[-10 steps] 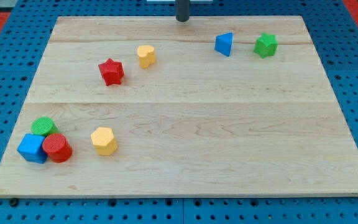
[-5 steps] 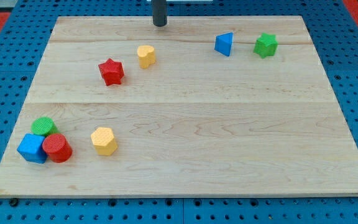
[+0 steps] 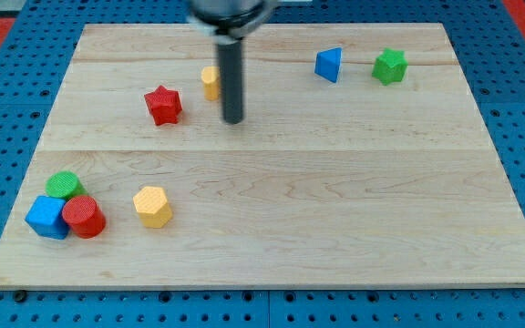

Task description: Push the green circle to the right of the yellow heart

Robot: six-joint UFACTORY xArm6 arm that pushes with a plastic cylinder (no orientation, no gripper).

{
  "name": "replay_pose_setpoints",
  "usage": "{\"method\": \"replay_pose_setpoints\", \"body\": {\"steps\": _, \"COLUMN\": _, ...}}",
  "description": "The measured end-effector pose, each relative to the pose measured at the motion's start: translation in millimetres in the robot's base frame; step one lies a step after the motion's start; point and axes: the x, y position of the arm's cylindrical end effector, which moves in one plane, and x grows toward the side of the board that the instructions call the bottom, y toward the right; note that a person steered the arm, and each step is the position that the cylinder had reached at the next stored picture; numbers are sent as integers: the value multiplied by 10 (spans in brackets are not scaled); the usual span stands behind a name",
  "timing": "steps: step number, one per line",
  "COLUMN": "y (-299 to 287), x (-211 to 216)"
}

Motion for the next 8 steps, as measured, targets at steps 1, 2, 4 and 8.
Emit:
{"method": "replay_pose_setpoints", "body": {"steps": 1, "y": -1254, "x": 26}}
{"method": "replay_pose_setpoints", "body": {"steps": 2, "y": -1829, "x": 320}}
{"method": "replay_pose_setpoints", "body": {"steps": 4, "y": -1756, "x": 1096}}
{"method": "replay_pose_setpoints", "body": {"steps": 8, "y": -1415, "x": 1257}}
